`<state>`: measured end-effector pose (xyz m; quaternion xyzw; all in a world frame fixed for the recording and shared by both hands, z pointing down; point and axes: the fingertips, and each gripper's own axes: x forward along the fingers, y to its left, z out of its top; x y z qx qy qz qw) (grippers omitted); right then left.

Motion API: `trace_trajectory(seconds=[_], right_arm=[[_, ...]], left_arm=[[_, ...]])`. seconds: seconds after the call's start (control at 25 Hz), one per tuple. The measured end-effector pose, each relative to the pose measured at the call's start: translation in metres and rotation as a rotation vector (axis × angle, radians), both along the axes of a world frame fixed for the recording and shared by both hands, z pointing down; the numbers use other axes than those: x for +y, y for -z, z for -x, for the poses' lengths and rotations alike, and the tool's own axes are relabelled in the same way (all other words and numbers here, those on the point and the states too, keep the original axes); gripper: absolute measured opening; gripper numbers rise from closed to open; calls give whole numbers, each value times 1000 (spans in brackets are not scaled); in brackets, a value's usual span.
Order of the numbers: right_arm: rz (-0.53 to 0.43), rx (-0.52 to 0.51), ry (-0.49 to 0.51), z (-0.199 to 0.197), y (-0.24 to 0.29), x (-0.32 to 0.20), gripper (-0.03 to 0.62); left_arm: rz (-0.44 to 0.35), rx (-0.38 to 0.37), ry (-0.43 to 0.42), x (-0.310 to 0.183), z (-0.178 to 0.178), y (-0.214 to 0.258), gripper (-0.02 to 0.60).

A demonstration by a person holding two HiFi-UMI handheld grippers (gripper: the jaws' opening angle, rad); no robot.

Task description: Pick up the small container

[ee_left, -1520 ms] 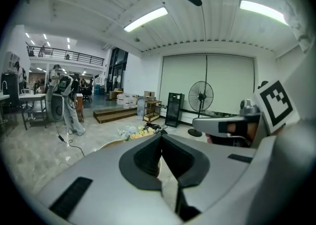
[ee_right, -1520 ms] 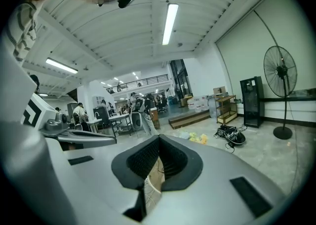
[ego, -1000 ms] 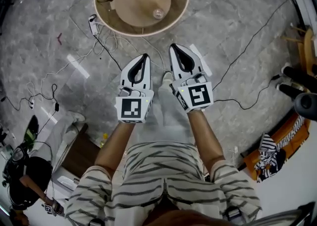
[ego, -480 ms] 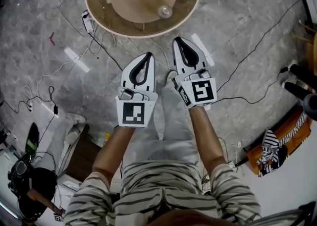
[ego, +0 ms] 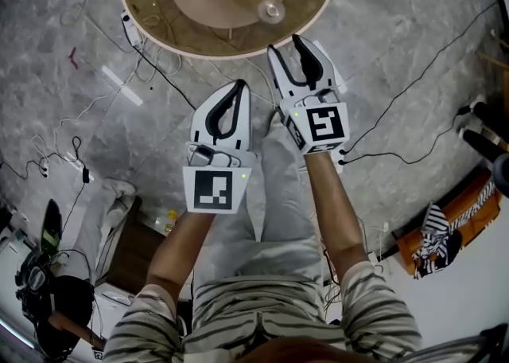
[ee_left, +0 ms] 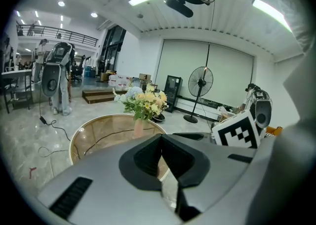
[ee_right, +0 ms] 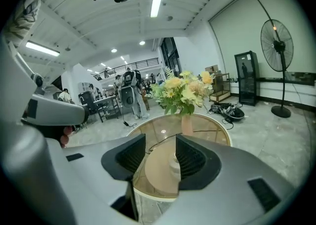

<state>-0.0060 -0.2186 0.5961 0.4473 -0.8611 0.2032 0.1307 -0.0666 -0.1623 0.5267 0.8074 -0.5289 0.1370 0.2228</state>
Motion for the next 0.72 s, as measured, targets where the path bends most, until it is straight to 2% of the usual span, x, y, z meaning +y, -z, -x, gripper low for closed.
trace_trajectory(seconds=[0.48,0.72], right_arm=[[31,47,-8,8,-89,-40,360],[19,63,-31,15,-125,-59,416]], left_arm=[[40,9,17,-16,7,-43,-2],[62,12,27,-20,16,-59,-2]])
